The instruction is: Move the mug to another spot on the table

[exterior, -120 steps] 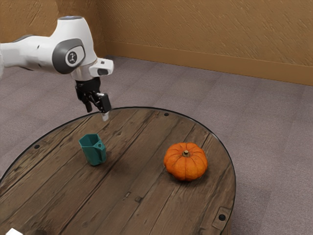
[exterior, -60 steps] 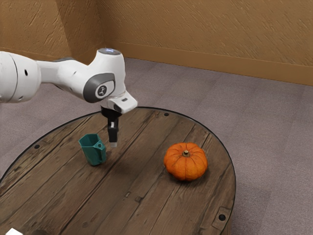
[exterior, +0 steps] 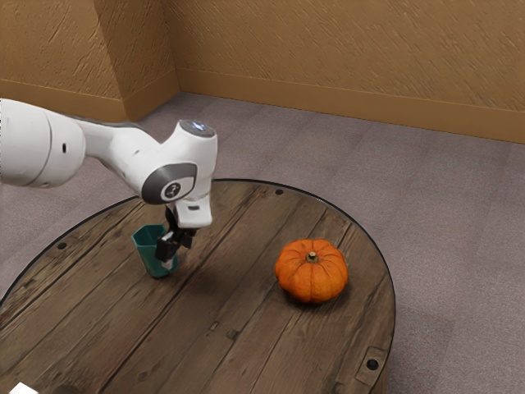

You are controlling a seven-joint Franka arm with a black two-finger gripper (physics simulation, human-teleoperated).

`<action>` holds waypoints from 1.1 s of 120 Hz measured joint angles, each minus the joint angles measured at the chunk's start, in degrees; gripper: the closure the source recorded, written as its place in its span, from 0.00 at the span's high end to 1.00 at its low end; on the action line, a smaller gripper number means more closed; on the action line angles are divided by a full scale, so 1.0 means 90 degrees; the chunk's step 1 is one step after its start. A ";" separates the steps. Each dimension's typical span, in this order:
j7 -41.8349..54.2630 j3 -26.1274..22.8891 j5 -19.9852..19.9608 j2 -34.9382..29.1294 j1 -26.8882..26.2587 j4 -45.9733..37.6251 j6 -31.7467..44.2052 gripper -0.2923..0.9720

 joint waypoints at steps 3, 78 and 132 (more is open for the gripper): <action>0.0087 0.0003 0.0008 0.0028 0.0013 -0.0001 0.0019 0.67; 0.0828 0.0102 0.0009 0.0108 0.0252 -0.0013 0.0248 0.34; 0.0237 0.0112 0.0711 -0.0132 -0.0255 0.0155 0.0080 0.26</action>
